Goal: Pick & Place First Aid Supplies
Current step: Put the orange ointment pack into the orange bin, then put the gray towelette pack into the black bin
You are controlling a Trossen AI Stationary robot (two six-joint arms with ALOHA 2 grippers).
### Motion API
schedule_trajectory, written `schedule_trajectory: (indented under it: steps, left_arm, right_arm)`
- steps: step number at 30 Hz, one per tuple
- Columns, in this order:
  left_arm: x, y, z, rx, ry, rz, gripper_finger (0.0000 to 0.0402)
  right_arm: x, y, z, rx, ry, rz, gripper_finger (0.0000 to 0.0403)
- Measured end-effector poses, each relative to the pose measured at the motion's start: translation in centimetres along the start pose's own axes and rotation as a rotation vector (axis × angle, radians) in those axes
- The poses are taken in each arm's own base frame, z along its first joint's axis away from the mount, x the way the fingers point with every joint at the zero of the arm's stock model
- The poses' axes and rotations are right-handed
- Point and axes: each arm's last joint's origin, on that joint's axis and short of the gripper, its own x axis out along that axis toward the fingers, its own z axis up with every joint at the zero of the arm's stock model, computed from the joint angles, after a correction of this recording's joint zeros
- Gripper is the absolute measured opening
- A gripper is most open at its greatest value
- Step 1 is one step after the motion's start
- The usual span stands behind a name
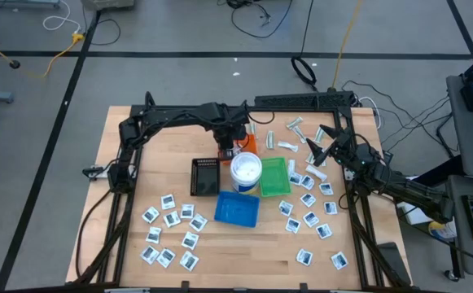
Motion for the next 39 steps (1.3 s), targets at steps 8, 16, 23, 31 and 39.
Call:
schedule_trajectory:
  steps: [8,16,23,31,39]
  left_arm:
    - [-0.2,0.3,-0.2,-0.07,0.016,0.02,0.0227]
    - [-4.0,1.3,-1.8,-0.242,0.003,0.042,0.0301]
    - [-6.1,1.3,-3.3,-0.35,0.004,0.046,0.0321]
    - [-6.1,-0.7,-7.9,-0.451,-0.006,0.046,0.0319]
    - [-6.2,-2.8,-13.0,-0.8,0.025,0.035,0.03]
  right_arm:
    - [0.0,0.0,0.0,0.0,0.0,0.0,0.038]
    - [0.0,0.0,0.0,0.0,0.0,0.0,0.038]
    - [0.0,0.0,0.0,0.0,0.0,0.0,0.038]
    - [0.0,0.0,0.0,0.0,0.001,0.0,0.038]
    - [0.0,0.0,0.0,0.0,0.0,0.0,0.038]
